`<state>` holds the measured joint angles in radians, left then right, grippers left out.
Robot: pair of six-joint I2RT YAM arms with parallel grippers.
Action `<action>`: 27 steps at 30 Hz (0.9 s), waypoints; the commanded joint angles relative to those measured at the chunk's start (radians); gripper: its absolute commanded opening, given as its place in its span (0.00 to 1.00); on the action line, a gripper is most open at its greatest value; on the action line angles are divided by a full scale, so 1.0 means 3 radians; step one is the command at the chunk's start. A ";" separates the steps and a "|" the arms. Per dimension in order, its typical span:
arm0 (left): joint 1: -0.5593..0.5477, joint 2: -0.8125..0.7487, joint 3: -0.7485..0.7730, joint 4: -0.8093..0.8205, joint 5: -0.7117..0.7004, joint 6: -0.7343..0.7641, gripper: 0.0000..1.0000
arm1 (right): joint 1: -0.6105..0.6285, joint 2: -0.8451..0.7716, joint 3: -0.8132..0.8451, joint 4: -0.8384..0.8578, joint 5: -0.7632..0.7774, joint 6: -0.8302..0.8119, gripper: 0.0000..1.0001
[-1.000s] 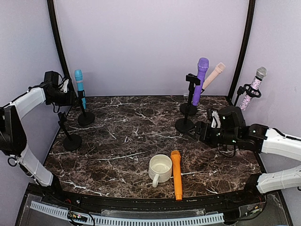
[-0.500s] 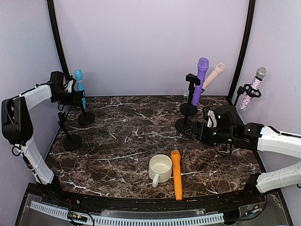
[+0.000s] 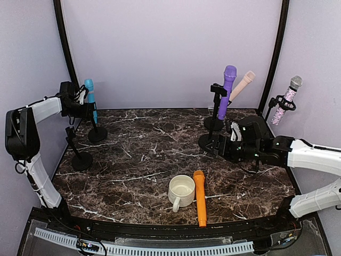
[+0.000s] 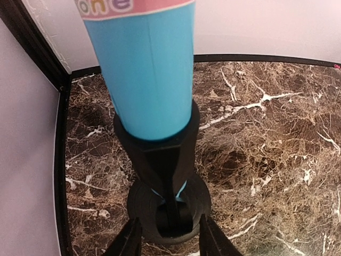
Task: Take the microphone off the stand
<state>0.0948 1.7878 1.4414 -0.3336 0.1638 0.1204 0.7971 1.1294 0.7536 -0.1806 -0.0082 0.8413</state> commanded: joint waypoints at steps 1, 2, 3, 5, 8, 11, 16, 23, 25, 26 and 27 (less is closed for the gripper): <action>-0.0017 -0.0019 0.0009 0.0208 -0.0014 0.0093 0.38 | -0.0013 0.0060 0.0142 0.0120 -0.0039 -0.0078 0.88; -0.0016 -0.0016 -0.0009 0.0223 -0.0006 0.0108 0.38 | -0.0013 0.0079 0.0154 0.0121 -0.0039 -0.0081 0.89; -0.0019 -0.0013 -0.0022 0.0259 -0.0008 0.0114 0.37 | -0.0013 0.0096 0.0168 0.0121 -0.0042 -0.0084 0.89; -0.0017 -0.0001 -0.0054 0.0310 0.0030 0.0163 0.37 | -0.0011 0.0122 0.0194 0.0126 -0.0053 -0.0093 0.89; -0.0018 0.0034 -0.0062 0.0334 0.0109 0.0161 0.37 | -0.0013 0.0160 0.0227 0.0127 -0.0065 -0.0104 0.89; -0.0018 0.0087 -0.0055 0.0330 0.0134 0.0143 0.38 | -0.0013 0.0173 0.0244 0.0122 -0.0065 -0.0105 0.89; -0.0014 0.0121 -0.0059 0.0325 0.0080 0.0141 0.38 | -0.0013 0.0153 0.0249 0.0123 -0.0051 -0.0105 0.88; -0.0017 0.0117 -0.0140 0.0409 0.0087 0.0189 0.27 | -0.0013 0.0150 0.0259 0.0124 -0.0044 -0.0097 0.88; -0.0015 0.0089 -0.0195 0.0471 0.0087 0.0221 0.24 | -0.0013 0.0151 0.0259 0.0125 -0.0044 -0.0091 0.89; -0.0015 0.0065 -0.0212 0.0502 0.0090 0.0227 0.23 | -0.0013 0.0149 0.0259 0.0130 -0.0044 -0.0085 0.89; -0.0014 0.0055 -0.0251 0.0536 0.0104 0.0245 0.22 | -0.0013 0.0146 0.0259 0.0134 -0.0044 -0.0082 0.89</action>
<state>0.0933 1.8328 1.4124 -0.2092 0.1841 0.1585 0.7971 1.1774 0.8028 -0.1795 -0.0235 0.8204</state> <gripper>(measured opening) 0.239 0.885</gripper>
